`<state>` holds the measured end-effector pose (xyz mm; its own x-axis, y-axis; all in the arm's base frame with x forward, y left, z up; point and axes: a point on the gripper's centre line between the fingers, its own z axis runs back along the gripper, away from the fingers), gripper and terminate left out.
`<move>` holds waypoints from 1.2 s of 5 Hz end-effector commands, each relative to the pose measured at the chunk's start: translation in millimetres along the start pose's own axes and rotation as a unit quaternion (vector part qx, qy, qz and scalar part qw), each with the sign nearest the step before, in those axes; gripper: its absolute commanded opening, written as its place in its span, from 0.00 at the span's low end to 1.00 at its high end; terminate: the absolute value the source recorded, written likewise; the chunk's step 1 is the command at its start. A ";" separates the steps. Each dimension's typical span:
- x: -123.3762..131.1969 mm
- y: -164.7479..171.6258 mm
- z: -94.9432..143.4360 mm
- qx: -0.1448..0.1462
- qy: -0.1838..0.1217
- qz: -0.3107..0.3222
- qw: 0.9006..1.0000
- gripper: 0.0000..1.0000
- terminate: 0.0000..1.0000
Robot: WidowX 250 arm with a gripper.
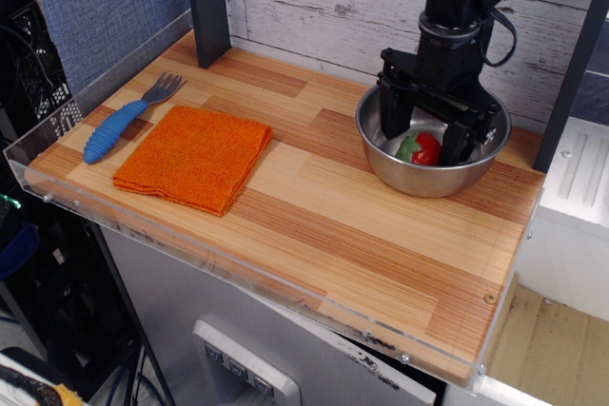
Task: Move the strawberry from the pot onto the orange towel.
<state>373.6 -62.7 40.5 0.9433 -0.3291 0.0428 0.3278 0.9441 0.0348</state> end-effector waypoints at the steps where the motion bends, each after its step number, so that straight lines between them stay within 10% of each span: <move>1: -2.7 -0.3 17.5 0.007 -0.022 -0.001 1.000 1.00 0.00; 2: -4.8 -1.1 11.2 0.010 -0.014 0.003 1.000 1.00 0.00; 3: -7.5 -0.6 5.3 0.010 -0.008 0.006 1.000 0.00 0.00; 6: -9.0 -0.5 27.3 0.004 -0.029 0.001 1.000 0.00 0.00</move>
<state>361.6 -62.3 41.8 0.9451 -0.3260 0.0202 0.3256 0.9453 0.0206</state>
